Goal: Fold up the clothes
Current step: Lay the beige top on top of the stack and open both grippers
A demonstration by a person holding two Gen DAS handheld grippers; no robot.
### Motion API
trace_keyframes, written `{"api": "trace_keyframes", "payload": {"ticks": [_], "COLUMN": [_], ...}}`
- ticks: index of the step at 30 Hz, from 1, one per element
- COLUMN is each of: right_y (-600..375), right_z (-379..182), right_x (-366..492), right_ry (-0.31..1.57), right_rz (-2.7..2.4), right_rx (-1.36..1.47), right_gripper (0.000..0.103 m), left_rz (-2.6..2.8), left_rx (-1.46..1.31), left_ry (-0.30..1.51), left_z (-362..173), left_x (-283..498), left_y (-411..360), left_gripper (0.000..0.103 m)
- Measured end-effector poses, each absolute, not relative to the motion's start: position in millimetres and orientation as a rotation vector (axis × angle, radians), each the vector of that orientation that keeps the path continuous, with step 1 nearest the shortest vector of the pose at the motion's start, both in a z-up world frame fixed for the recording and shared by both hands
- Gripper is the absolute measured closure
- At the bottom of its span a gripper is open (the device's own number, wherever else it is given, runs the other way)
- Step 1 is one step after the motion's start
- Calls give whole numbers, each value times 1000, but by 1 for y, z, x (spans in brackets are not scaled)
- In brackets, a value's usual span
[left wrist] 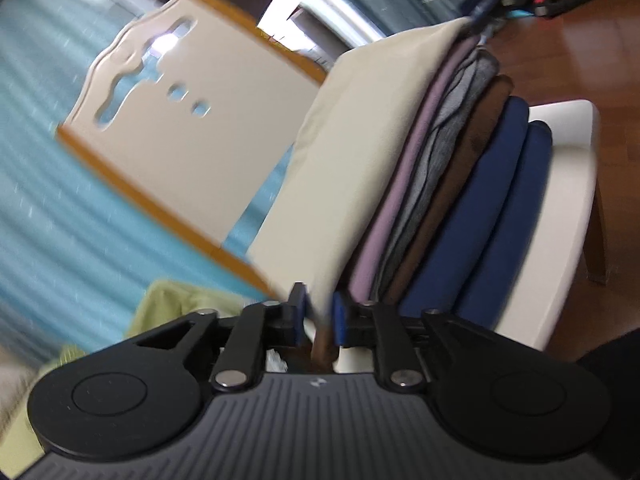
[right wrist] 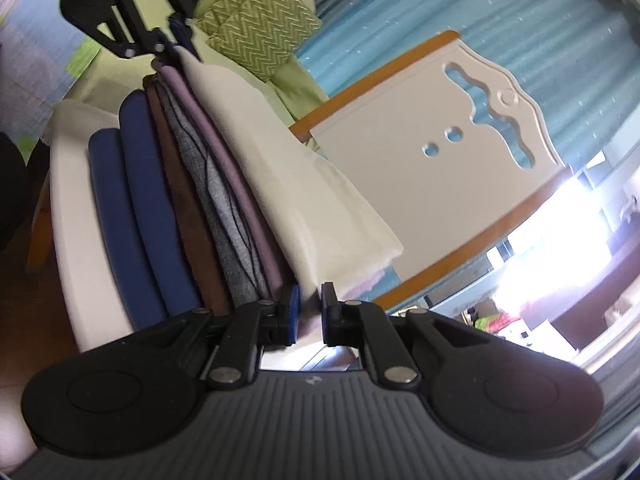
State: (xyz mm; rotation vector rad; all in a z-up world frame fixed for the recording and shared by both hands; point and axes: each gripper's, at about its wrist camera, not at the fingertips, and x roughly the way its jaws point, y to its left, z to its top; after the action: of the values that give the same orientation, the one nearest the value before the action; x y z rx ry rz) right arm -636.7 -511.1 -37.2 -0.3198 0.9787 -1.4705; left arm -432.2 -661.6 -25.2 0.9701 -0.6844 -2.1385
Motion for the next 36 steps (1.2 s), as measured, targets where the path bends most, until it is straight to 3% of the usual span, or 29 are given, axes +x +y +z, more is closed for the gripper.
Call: {"api": "trace_keyframes", "payload": {"ticks": [6,12,17,22,28,32,36], "right_y": [-484,-516,-542,-538,-578,-619,-643], "right_z": [-12,14,-7,-18,15,11,-3], "right_x": [-647,-647,-656,-663,-697,-742,-764], "right_ry": [765,485,458,449,329,184,166], "right_rz": [-1556,-1534,-1541,-1514,-1537,-1461,-1465], "right_rx": [-199,-51,80,138,160,299,377], "right_gripper": [94,88,88,86,83,83,83], "left_rz": [-2146,-2232,-2236,-2231,-2244,-2238,-2238], "left_rx": [751,673,773,760,740,775,758], "left_ry": [-454,-367,-328,-327,-360,-382,-330], "left_z": [12,22,-8,-4,9,-4,-6], "left_x": [-403,-443,-459,-457,-465,-472,-468], "left_y": [-662,-673,-679,-673,-669,-665,-666], "left_gripper": [74,70,71,72,71,72,72]}}
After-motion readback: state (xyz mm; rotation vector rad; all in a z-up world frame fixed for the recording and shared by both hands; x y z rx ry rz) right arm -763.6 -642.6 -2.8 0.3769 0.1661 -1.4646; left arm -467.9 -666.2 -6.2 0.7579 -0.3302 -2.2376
